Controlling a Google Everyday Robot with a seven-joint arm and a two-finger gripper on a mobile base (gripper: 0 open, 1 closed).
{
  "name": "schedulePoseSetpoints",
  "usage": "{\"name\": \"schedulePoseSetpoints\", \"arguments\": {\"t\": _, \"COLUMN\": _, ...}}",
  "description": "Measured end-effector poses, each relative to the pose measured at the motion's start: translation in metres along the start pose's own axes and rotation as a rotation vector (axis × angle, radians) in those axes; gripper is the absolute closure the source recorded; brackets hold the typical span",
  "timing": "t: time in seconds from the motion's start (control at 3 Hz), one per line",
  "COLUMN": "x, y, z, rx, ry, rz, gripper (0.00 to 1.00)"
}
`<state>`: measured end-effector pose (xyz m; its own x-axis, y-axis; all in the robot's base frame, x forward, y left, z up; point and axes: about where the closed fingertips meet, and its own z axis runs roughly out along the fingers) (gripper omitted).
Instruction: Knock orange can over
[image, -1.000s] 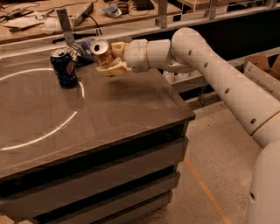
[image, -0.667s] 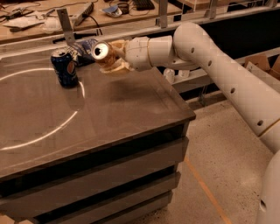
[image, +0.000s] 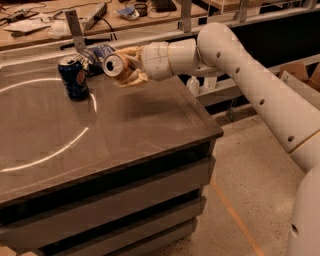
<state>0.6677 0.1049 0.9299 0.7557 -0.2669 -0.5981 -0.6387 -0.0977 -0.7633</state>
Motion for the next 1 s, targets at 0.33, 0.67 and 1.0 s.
{"name": "schedulePoseSetpoints", "arguments": {"t": 0.33, "x": -0.008, "y": 0.012, "z": 0.003, "rx": -0.115, "ry": -0.021, "rz": -0.149, "gripper": 1.00}}
{"name": "schedulePoseSetpoints", "arguments": {"t": 0.67, "x": -0.005, "y": 0.030, "z": -0.002, "rx": -0.264, "ry": 0.049, "rz": -0.252, "gripper": 1.00}}
{"name": "schedulePoseSetpoints", "arguments": {"t": 1.0, "x": 0.003, "y": 0.048, "z": -0.002, "rx": -0.370, "ry": 0.135, "rz": -0.324, "gripper": 1.00}}
